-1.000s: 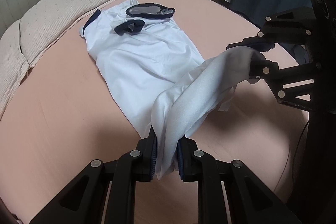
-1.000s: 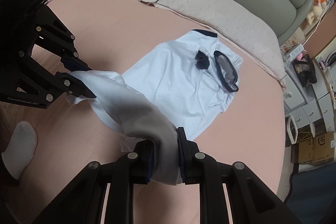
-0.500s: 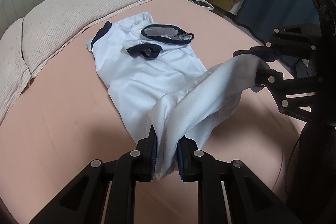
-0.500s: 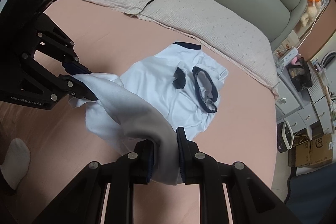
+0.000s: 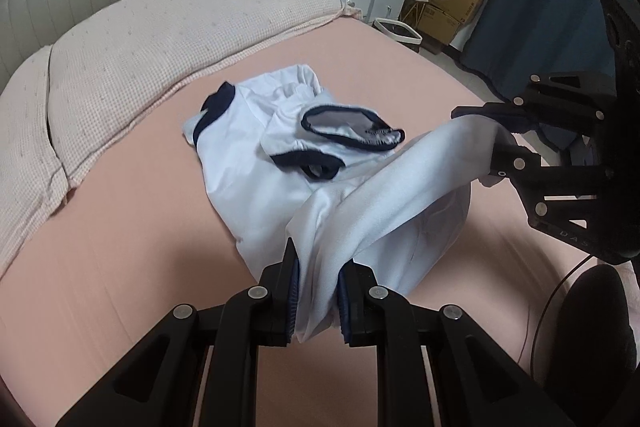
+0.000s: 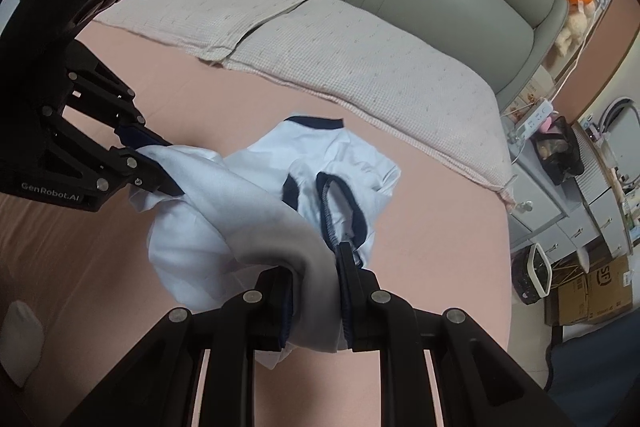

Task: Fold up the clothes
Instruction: 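Lift the hem with both grippers and fold it toward the collar, then lay the folded hem onto the shirt and open both grippers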

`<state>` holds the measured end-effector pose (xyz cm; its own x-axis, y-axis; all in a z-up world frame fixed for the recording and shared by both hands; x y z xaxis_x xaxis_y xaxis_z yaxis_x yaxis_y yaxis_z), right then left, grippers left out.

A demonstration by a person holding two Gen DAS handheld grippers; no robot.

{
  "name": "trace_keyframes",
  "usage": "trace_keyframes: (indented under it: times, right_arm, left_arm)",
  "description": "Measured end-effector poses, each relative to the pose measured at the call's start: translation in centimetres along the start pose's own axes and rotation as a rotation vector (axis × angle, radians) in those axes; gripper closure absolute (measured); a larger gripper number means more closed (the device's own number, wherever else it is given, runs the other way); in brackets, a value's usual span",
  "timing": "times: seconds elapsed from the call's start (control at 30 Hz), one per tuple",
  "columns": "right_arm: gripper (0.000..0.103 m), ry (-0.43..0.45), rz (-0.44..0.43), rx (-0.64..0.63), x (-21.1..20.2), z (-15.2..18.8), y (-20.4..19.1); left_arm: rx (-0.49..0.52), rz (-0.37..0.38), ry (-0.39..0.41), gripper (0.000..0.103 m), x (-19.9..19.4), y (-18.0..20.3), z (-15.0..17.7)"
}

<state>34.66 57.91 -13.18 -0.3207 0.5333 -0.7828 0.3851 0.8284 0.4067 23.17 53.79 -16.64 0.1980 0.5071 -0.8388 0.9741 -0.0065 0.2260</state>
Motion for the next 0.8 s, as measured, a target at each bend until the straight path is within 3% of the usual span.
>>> trace_keyframes:
  times: [0.33, 0.8]
  right_arm:
    - [0.086, 0.026, 0.026, 0.036, 1.4, -2.6, 3.4]
    - [0.086, 0.004, 0.008, 0.049, 6.6, -5.5, 7.5]
  left_arm:
    - [0.008, -0.016, 0.072, 0.089, -0.1, -1.5, -5.1]
    - [-0.005, -0.027, 0.06, 0.089, 3.5, -4.7, -10.0]
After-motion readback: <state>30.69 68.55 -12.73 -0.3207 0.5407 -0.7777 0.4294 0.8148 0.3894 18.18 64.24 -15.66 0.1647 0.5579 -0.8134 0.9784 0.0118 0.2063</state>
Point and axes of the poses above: each gripper's, at about its wrist camera, not at the fingertips, and x roughly the way its jaws point, y to its right, z to its underside, the point moved 2 cm from there along x, roughly the way its jaws point, and after that the axes turned 10 degrees about -x, right-handed, at the moved point
